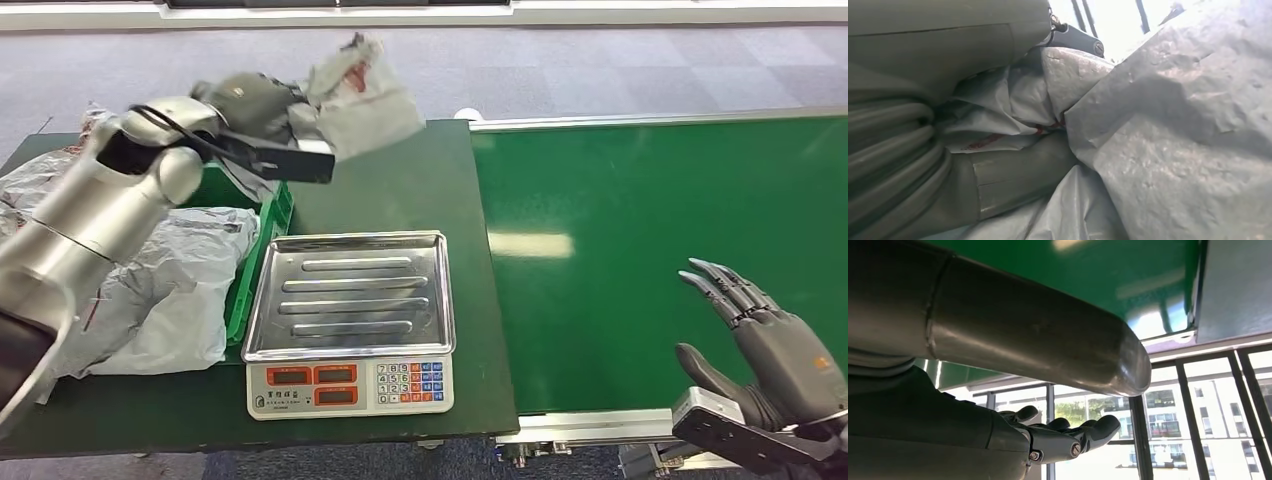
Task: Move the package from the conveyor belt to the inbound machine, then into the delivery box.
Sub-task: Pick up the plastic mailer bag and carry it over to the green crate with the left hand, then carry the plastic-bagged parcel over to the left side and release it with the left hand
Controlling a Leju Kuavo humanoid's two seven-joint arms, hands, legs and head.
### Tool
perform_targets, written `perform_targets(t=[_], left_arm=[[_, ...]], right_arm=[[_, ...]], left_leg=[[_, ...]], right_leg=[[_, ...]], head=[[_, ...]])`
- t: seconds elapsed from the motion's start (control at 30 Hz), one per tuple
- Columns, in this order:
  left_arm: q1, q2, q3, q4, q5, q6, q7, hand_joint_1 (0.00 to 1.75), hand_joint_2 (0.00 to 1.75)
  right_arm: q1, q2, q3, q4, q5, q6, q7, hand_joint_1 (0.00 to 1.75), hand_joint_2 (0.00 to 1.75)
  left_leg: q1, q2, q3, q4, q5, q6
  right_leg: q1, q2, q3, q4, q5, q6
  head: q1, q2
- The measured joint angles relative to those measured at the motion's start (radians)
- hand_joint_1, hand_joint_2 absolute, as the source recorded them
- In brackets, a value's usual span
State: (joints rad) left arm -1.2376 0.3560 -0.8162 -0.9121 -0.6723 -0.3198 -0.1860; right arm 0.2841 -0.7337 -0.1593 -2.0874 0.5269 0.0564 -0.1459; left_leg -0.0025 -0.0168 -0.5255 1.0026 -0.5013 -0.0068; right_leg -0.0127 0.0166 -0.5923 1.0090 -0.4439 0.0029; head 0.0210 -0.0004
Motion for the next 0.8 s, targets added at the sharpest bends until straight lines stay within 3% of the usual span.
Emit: perform_targets(t=[0.13, 0.3, 0.7, 0.8], left_arm=[[-0.085, 0.061, 0.039, -0.121, 0.000, -0.031, 0.051, 1.75, 1.75], [-0.119, 0.110, 0.054, -0.208, -0.027, -0.033, 0.085, 1.75, 1.75], [-0.098, 0.214, 0.064, -0.229, -0.029, -0.043, 0.060, 1.75, 1.75], [-0.032, 0.281, 0.078, -0.239, -0.007, -0.038, 0.029, 1.75, 1.75]], right_arm=[[0.003, 0.013, 0.003, 0.000, 0.067, -0.017, 0.001, 0.00, 0.00], [0.022, 0.024, 0.007, -0.006, 0.088, -0.035, 0.006, 0.00, 0.00], [0.066, 0.047, 0.000, -0.029, 0.091, -0.042, 0.007, 0.00, 0.00], [0.081, 0.062, 0.000, -0.032, 0.111, -0.048, 0.002, 0.00, 0.00]], left_leg=[[0.000, 0.000, -0.001, -0.001, 0.000, 0.000], [0.000, 0.000, -0.002, -0.001, 0.000, 0.000], [0.000, 0.001, -0.002, -0.001, 0.001, -0.001], [-0.001, 0.006, -0.002, -0.004, -0.001, -0.003]], right_leg=[[0.000, 0.001, -0.001, 0.000, 0.000, 0.000], [0.000, 0.000, -0.001, 0.000, 0.000, 0.000], [0.000, 0.002, -0.002, 0.001, 0.000, -0.001], [-0.002, 0.006, -0.001, 0.001, 0.000, -0.002]], head=[[0.000, 0.000], [0.000, 0.000], [0.000, 0.000], [0.000, 0.000]])
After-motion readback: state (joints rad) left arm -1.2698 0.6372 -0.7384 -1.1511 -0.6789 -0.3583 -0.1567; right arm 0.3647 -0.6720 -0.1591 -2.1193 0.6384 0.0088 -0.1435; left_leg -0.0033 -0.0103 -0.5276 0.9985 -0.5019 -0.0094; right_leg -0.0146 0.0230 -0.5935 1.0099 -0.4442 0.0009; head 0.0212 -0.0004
